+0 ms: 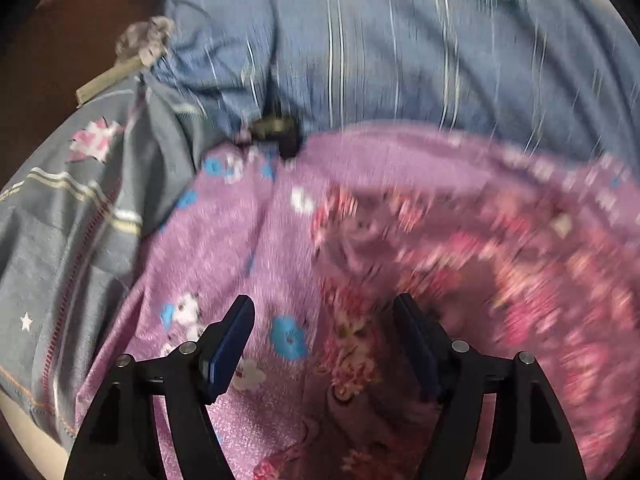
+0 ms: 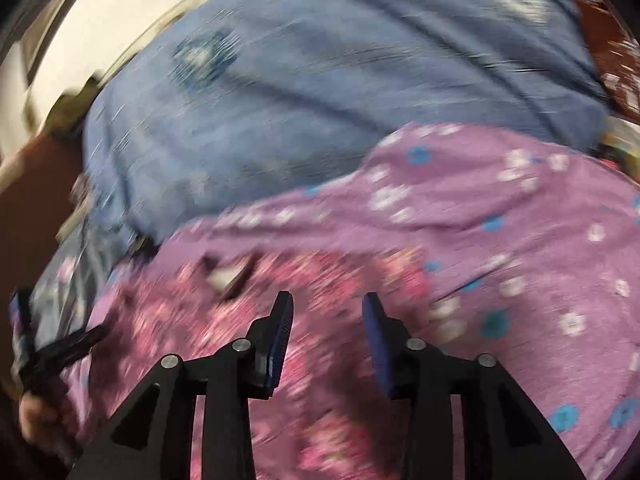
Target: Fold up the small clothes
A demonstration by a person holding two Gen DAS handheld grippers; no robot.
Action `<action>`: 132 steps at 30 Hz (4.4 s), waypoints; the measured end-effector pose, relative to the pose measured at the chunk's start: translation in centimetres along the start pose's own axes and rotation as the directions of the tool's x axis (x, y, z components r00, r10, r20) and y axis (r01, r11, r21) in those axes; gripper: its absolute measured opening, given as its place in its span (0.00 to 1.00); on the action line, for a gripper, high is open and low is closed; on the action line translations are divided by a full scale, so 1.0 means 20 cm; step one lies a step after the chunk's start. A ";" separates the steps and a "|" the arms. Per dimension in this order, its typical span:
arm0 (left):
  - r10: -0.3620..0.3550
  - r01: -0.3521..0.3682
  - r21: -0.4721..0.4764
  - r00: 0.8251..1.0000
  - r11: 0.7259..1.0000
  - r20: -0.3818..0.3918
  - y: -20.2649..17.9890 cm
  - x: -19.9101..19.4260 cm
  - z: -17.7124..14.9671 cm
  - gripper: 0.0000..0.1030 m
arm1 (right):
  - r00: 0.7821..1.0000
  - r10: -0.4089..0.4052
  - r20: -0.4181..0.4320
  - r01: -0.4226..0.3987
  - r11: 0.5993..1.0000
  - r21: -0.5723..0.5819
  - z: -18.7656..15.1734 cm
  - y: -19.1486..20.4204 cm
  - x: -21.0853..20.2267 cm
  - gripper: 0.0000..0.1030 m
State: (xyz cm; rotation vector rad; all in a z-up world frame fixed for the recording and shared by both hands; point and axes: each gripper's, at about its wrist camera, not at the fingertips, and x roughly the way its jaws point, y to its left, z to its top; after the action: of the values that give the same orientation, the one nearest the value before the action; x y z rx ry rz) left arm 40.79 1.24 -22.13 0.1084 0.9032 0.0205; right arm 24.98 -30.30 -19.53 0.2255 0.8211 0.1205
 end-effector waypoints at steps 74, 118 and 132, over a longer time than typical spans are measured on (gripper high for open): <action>-0.430 0.307 -0.383 0.855 0.871 -0.291 0.52 -0.56 -1.55 0.63 | 0.891 0.441 -0.112 -0.396 0.872 0.288 -0.88 -0.14 -1.34 0.06; -0.379 0.233 -0.417 0.872 0.879 -0.311 0.27 -0.07 -1.71 0.67 | 0.879 0.466 -0.099 -0.434 0.869 0.236 -0.84 -0.04 -1.40 0.06; -0.388 0.295 -0.371 0.898 0.881 -0.206 0.23 -0.07 -1.68 0.30 | 0.887 0.449 -0.108 -0.415 0.878 0.239 -0.85 -0.03 -1.41 0.06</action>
State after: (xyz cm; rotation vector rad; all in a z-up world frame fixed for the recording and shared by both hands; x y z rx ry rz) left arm 13.72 8.68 -41.15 -0.3825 1.1760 -0.1492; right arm -6.49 -33.76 -10.82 0.6078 0.9342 0.4819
